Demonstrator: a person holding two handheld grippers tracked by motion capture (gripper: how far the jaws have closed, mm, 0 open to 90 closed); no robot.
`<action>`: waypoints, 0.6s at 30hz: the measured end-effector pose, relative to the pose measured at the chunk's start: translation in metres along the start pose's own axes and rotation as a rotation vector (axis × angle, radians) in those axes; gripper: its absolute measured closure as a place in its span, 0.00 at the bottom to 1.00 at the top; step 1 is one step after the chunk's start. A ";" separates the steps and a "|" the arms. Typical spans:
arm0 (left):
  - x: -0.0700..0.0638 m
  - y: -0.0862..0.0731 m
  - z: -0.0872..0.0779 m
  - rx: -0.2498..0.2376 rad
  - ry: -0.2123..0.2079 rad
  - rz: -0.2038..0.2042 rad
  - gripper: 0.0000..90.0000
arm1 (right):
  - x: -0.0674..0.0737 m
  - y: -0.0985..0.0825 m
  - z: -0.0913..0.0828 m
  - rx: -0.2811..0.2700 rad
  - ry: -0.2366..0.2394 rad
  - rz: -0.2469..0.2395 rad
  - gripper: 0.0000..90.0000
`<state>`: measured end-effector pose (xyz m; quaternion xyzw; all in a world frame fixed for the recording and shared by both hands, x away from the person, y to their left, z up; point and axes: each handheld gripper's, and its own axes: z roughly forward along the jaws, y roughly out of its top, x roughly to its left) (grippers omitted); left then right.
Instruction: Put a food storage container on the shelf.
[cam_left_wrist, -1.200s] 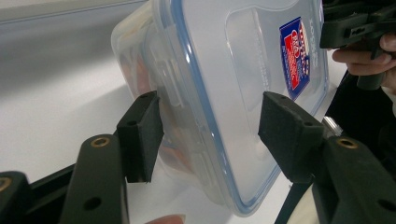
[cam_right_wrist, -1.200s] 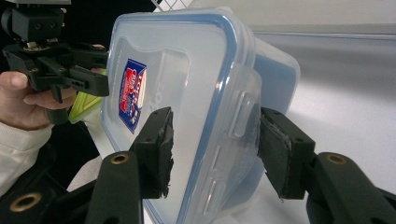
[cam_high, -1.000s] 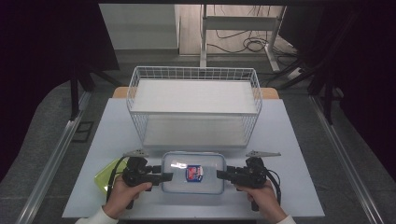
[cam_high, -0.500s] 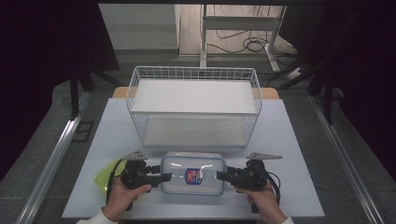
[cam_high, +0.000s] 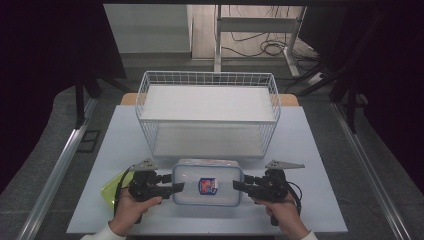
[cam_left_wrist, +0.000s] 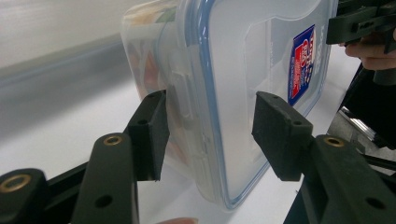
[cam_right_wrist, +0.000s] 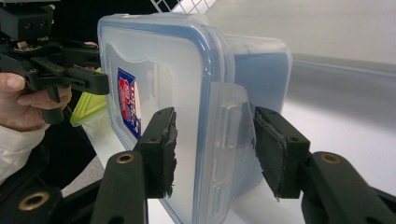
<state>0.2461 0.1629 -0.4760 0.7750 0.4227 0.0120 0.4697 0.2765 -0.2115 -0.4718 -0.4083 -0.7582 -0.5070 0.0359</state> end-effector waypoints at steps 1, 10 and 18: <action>0.000 0.001 0.000 -0.001 0.001 0.002 0.52 | 0.000 0.001 0.000 -0.005 -0.002 -0.007 0.56; -0.003 0.025 -0.008 0.008 0.021 0.041 0.52 | 0.004 0.016 -0.006 -0.024 -0.004 -0.020 0.56; -0.010 0.044 -0.018 0.015 0.046 0.073 0.51 | 0.008 0.031 -0.011 -0.049 0.000 -0.031 0.56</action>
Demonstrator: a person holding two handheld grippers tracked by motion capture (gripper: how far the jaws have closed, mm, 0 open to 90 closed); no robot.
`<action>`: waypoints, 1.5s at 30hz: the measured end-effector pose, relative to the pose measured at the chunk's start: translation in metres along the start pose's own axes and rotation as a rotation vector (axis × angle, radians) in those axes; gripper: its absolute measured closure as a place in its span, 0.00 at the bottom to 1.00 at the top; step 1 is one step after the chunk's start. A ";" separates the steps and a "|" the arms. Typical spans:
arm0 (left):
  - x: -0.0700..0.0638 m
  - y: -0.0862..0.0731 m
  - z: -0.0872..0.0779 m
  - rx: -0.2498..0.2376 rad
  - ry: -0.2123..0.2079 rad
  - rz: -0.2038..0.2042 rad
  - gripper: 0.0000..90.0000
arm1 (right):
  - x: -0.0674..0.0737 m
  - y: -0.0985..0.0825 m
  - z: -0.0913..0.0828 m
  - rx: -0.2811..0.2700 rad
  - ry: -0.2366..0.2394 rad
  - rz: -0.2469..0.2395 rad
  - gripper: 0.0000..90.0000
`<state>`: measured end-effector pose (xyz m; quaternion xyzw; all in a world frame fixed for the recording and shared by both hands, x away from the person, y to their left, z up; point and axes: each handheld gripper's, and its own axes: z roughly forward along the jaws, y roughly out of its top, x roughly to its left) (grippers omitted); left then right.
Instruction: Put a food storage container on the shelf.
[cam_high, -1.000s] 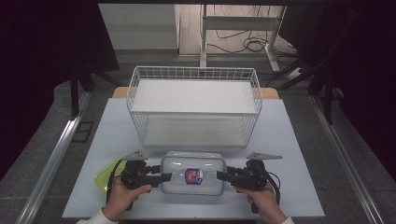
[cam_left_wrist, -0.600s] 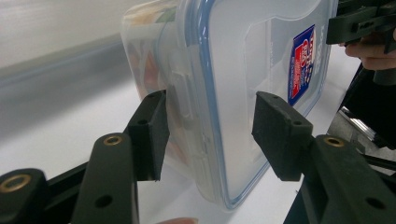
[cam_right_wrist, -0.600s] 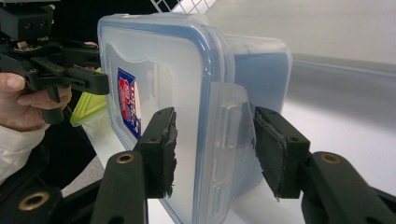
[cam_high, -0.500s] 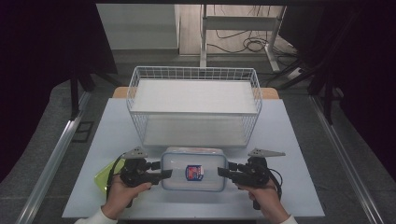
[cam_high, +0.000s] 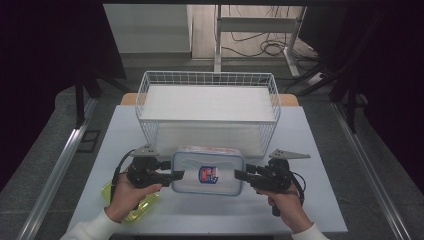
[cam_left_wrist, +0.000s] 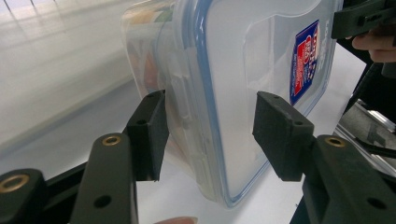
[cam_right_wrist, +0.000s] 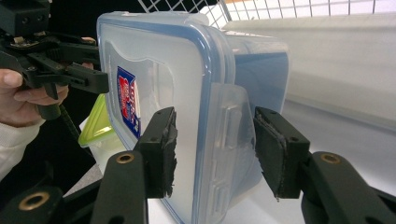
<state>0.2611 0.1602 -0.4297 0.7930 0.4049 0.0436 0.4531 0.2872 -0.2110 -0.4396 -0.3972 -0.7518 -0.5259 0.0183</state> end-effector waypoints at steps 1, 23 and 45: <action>0.000 0.001 -0.001 -0.005 0.001 0.002 0.51 | 0.001 0.002 -0.001 -0.003 -0.001 -0.006 0.56; 0.006 0.026 -0.012 -0.088 -0.008 -0.004 0.52 | 0.010 0.049 -0.009 -0.019 -0.025 -0.081 0.56; 0.011 0.079 -0.034 -0.138 0.002 0.024 0.51 | 0.022 0.108 -0.020 -0.042 -0.044 -0.139 0.55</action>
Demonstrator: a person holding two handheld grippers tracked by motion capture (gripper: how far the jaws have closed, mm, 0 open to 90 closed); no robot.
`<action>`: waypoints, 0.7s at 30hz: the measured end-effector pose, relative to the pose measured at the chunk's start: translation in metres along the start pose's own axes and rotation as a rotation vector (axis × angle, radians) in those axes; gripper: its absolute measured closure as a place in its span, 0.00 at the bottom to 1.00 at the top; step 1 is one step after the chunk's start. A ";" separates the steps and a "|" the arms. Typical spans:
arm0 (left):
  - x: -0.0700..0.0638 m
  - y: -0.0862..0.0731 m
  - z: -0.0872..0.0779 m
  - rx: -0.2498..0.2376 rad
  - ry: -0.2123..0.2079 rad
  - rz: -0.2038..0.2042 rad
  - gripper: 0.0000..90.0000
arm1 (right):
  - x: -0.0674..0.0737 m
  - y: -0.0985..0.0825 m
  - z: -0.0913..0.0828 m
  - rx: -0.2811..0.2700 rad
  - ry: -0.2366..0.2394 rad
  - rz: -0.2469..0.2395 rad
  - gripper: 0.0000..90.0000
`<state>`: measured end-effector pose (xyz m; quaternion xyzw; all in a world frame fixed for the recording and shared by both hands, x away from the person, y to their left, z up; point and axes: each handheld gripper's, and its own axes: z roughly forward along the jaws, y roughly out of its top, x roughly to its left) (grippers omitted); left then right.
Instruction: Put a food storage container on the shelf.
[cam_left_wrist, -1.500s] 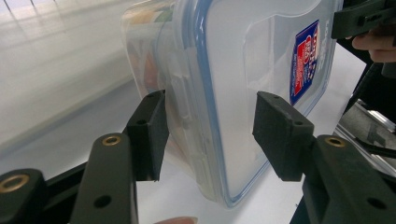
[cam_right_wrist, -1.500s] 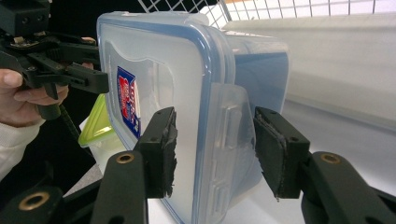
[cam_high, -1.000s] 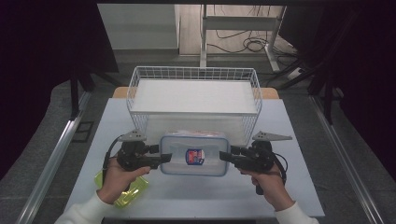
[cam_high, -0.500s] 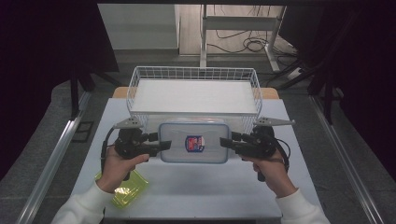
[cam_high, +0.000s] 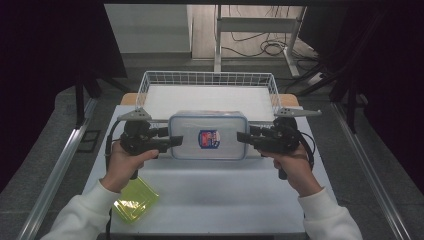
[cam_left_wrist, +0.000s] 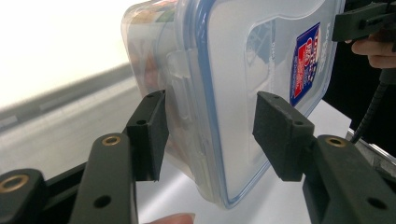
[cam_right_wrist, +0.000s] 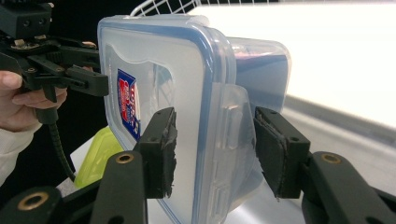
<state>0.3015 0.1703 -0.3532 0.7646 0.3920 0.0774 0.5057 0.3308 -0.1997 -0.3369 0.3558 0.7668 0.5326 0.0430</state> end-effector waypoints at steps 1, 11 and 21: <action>0.000 0.003 0.000 -0.002 0.000 0.001 0.51 | 0.000 0.003 -0.001 -0.004 -0.003 -0.004 0.55; 0.008 0.031 -0.002 -0.011 -0.003 0.012 0.51 | -0.003 0.031 -0.003 -0.011 -0.012 -0.015 0.55; 0.021 0.055 -0.002 -0.013 -0.005 0.006 0.52 | -0.013 0.054 0.002 -0.021 -0.010 -0.002 0.55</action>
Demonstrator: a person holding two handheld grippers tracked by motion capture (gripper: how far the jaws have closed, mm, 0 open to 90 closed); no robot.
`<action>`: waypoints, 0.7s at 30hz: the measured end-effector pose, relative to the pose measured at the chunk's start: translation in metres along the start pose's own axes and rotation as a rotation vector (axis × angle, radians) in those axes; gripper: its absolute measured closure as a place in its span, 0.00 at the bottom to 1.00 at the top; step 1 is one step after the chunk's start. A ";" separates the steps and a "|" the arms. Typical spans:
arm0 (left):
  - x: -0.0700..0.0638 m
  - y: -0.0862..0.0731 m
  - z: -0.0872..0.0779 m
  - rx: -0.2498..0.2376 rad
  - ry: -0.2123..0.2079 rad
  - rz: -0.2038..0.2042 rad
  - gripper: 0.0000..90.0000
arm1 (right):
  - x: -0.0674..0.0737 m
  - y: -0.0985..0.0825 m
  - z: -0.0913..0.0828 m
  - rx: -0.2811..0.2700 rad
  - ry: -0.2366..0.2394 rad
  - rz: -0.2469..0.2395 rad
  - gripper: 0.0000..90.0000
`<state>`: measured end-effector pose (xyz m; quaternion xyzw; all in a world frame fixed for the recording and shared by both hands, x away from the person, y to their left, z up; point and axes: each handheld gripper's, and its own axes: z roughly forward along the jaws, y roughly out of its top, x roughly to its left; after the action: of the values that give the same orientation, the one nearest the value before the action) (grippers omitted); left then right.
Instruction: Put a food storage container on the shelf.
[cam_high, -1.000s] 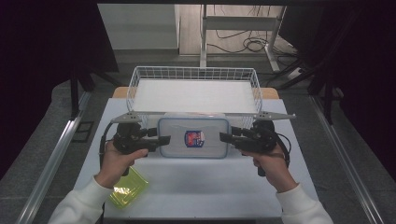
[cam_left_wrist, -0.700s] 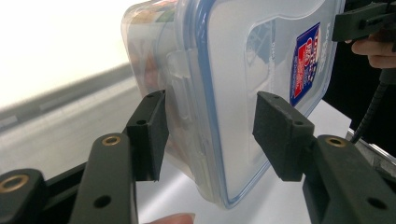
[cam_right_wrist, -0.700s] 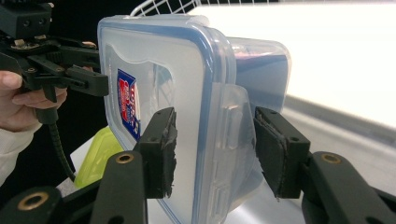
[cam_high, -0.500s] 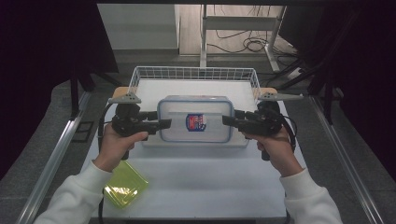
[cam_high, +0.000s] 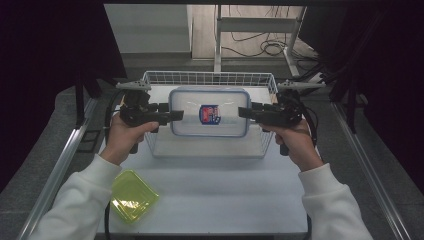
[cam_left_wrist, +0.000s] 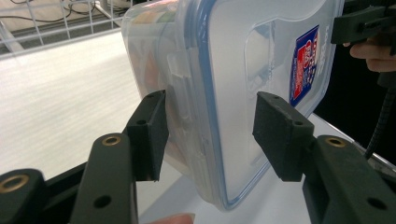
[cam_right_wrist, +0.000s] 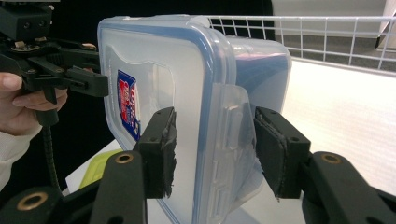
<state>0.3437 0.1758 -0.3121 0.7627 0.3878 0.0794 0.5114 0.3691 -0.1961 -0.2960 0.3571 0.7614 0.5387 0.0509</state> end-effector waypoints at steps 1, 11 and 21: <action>0.002 0.003 0.000 -0.003 -0.001 -0.004 0.52 | -0.001 0.004 0.001 -0.001 0.000 0.001 0.55; 0.010 0.016 0.003 -0.004 -0.006 -0.027 0.52 | -0.009 0.018 0.006 -0.008 0.004 0.017 0.55; 0.017 0.025 0.013 0.018 -0.002 -0.058 0.52 | -0.024 0.025 0.011 -0.010 0.005 0.061 0.54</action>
<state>0.3752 0.1733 -0.3021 0.7559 0.4099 0.0603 0.5069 0.4043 -0.1975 -0.2863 0.3784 0.7476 0.5447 0.0343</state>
